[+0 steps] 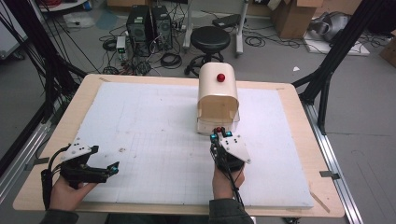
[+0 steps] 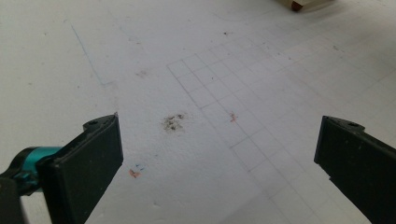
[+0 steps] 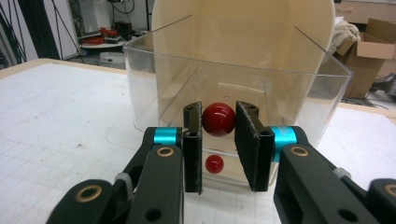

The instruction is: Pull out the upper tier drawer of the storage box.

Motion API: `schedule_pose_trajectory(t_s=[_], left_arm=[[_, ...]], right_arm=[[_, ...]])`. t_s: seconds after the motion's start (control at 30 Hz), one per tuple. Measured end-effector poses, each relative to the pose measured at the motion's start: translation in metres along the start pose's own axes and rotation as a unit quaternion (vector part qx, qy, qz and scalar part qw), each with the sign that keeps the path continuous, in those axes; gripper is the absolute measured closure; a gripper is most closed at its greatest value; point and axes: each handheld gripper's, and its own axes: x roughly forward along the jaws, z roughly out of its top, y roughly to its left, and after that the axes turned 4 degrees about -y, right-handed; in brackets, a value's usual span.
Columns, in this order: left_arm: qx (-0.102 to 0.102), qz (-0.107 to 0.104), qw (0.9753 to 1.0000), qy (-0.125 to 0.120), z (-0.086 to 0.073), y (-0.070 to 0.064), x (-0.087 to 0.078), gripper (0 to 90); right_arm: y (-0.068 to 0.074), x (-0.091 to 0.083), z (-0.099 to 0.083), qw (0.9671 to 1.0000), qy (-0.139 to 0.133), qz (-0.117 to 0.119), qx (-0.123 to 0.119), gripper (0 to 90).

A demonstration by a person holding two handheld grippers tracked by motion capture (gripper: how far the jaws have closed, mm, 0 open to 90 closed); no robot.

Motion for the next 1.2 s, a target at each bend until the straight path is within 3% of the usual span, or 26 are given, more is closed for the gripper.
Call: schedule_pose_trajectory(t_s=[1.2], left_arm=[[-0.001,-0.001,1.0,0.0,0.0,0.0,0.0,1.7]], right_arm=[[0.001,-0.012,-0.004,1.0,-0.006,0.005,0.0,72.5]])
